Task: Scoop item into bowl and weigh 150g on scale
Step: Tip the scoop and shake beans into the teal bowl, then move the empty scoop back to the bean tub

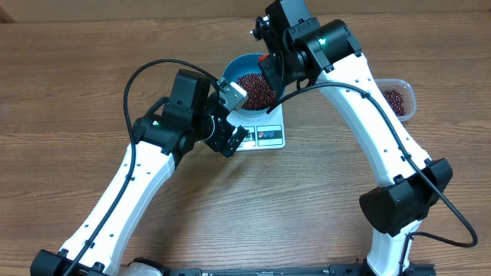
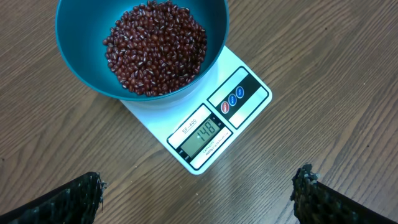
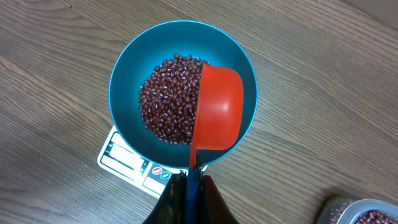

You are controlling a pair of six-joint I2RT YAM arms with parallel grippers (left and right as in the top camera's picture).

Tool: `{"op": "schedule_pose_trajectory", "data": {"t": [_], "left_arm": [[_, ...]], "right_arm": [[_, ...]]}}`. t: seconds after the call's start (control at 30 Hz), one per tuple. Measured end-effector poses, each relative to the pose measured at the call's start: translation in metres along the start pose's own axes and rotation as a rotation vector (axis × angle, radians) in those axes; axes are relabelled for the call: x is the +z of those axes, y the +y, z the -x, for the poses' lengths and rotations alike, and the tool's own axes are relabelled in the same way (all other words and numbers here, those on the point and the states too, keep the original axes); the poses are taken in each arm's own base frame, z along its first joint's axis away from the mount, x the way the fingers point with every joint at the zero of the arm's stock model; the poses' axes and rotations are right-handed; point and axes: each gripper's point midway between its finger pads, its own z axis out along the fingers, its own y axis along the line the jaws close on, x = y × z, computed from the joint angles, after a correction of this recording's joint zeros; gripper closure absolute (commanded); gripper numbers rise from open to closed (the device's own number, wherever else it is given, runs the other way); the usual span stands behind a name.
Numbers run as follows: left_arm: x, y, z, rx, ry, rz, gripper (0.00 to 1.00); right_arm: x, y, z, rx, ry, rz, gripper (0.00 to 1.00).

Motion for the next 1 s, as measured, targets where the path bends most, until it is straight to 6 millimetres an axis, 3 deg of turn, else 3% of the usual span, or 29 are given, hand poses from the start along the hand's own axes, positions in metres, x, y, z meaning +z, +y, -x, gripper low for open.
{"op": "schedule_pose_trajectory", "data": {"t": [0.73, 0.8, 0.9, 1.0], "left_arm": [[0.0, 0.0, 0.0, 0.0, 0.0, 0.0, 0.0], [0.0, 0.0, 0.0, 0.0, 0.0, 0.0, 0.0], [0.0, 0.0, 0.0, 0.0, 0.0, 0.0, 0.0], [0.0, 0.0, 0.0, 0.0, 0.0, 0.0, 0.0]], "right_arm": [[0.0, -0.004, -0.001, 0.014, 0.001, 0.013, 0.96], [-0.003, -0.014, -0.004, 0.045, 0.005, 0.034, 0.96], [-0.019, -0.045, -0.011, 0.127, -0.007, 0.056, 0.96], [-0.054, -0.103, -0.029, 0.266, -0.042, 0.034, 0.96]]}}
